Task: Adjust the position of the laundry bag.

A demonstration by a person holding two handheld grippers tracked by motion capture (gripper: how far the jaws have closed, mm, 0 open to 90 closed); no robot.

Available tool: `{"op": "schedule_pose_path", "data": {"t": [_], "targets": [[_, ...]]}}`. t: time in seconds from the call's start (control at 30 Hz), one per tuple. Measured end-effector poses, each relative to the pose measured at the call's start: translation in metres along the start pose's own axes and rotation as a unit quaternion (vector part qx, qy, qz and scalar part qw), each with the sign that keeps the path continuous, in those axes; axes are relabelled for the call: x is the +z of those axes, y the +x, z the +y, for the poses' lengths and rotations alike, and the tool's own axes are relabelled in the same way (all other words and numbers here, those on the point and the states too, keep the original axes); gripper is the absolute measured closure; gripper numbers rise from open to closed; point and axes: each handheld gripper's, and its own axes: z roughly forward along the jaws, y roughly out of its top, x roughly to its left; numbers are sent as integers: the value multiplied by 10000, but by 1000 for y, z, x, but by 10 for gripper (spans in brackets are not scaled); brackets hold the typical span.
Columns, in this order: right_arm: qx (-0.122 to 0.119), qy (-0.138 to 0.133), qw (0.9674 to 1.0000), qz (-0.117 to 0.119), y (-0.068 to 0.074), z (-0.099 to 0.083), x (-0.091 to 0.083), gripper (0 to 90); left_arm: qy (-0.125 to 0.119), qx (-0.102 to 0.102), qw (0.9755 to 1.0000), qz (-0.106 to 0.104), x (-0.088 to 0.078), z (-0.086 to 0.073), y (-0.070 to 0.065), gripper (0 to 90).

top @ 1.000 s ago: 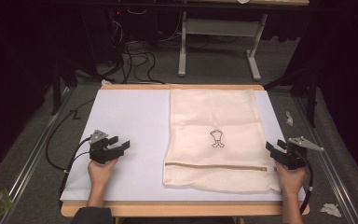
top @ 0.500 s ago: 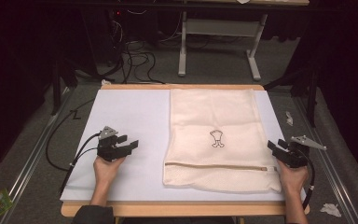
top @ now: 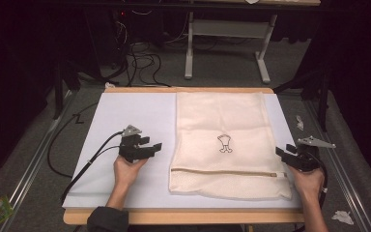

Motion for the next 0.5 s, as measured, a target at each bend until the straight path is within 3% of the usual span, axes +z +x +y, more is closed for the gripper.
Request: {"op": "schedule_pose_path", "data": {"t": [0.17, 0.5], "targets": [[95, 163, 9998, 103, 2, 6, 2, 528, 127, 237, 9996, 22, 14, 7, -16, 361], [196, 515, 9982, 249, 4, 17, 10, 565, 361, 395, 9985, 110, 40, 20, -40, 366]]}}
